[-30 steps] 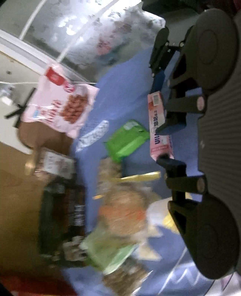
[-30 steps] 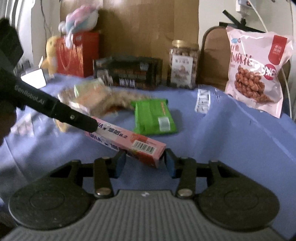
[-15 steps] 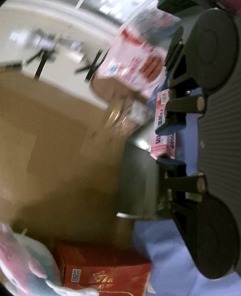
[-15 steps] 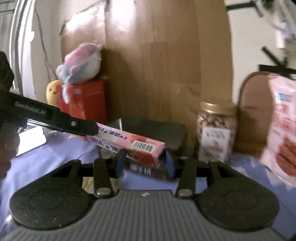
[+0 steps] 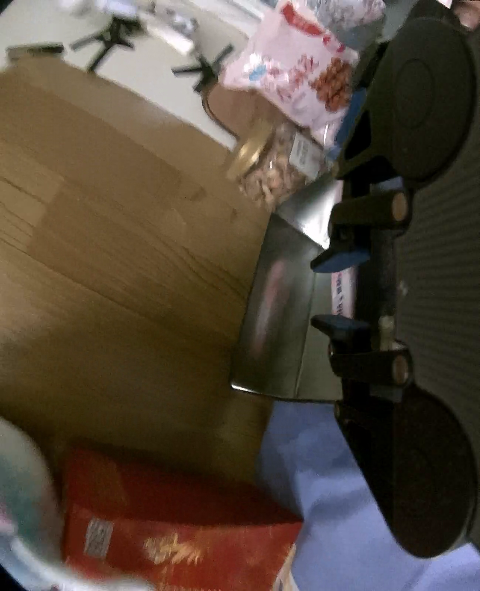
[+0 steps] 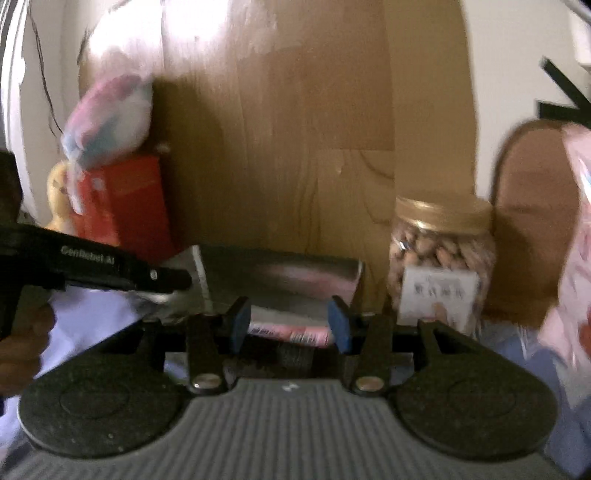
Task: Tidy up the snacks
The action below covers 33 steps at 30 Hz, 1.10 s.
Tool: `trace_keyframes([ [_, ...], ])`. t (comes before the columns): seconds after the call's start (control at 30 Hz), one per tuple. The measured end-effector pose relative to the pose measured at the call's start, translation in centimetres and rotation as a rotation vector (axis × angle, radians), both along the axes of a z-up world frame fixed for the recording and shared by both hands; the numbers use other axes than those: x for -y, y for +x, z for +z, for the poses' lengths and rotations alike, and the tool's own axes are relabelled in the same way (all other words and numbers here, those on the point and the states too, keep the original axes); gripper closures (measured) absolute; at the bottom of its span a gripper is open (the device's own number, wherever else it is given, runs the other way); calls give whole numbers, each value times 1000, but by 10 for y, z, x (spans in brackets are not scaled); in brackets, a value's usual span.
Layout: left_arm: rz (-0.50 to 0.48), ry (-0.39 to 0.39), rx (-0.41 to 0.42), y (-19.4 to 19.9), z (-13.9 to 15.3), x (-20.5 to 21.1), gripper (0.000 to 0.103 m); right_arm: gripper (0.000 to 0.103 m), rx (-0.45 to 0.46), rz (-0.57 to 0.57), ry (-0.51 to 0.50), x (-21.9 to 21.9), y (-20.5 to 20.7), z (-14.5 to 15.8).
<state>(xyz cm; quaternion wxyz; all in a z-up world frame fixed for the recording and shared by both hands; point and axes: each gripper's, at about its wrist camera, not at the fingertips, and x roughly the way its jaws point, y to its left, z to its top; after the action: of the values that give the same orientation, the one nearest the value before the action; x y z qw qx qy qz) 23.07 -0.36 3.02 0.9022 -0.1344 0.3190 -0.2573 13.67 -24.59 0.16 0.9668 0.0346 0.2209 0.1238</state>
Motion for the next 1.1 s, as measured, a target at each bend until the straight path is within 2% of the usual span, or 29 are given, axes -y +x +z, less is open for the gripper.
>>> trace_keyframes([
  [0.13,-73,-12,-7,-50,4,-18,78,54,-84,66,118,22,-56,-5],
  [0.3,-137,10,-104,-97,-23,-23,76,54,-178,94,232,32,-107,-29],
  [0.4,-132,-3,-152,-112,-43,-25,72,54,-205,90,258,24,-116,-44],
  [0.47,-132,-49,-193,-115,-52,-30,71,54,-230,95,288,17,-115,-52],
  [0.53,-134,-80,-223,-114,-61,-28,66,54,-252,116,307,10,-114,-57],
  [0.63,-153,-88,-234,-113,-66,-27,65,54,-258,142,286,-1,-109,-64],
  [0.7,-180,-120,-254,-113,-70,-24,66,55,-250,167,269,-7,-109,-63],
  [0.83,-172,-42,-183,-127,-68,-11,74,68,-229,198,207,-17,-111,-62],
  [1.0,-165,-42,-170,-131,-68,-13,76,69,-202,200,169,-21,-113,-63],
  [1.07,-159,-62,-181,-128,-70,-17,72,69,-196,200,165,-20,-114,-64],
  [1.1,-152,-74,-197,-126,-73,-18,65,69,-194,200,165,-20,-114,-64],
])
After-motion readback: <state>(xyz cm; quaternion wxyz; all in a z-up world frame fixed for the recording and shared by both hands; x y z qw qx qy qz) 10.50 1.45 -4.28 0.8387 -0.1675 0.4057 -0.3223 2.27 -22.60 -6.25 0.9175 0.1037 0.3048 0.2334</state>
